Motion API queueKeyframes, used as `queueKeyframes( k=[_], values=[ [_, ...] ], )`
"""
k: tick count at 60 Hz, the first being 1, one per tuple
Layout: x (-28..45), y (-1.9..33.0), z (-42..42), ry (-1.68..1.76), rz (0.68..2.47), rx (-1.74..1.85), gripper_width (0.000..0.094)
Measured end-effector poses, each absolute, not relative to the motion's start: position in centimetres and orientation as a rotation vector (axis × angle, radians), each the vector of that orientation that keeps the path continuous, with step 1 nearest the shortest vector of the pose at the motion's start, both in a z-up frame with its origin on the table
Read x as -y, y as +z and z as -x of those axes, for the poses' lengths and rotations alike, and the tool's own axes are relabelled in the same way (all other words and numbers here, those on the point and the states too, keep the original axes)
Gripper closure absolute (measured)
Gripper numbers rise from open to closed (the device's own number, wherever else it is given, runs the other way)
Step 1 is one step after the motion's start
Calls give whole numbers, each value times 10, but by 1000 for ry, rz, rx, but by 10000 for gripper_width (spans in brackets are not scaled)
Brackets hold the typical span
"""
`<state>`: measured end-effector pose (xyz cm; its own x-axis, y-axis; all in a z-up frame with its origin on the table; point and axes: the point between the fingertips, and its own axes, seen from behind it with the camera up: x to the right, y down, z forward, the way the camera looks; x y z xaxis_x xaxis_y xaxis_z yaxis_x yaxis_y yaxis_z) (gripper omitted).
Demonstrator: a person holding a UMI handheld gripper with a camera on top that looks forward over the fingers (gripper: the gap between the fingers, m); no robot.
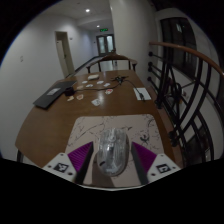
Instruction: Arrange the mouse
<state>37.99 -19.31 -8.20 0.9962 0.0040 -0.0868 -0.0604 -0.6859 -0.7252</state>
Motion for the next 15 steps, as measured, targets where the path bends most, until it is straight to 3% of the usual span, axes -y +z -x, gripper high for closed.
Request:
queueKeyframes(
  k=[2, 15],
  values=[
    [201, -73, -382, 116, 2319, -20, 48],
    [305, -22, -435, 183, 2275, 34, 81]
  ],
)
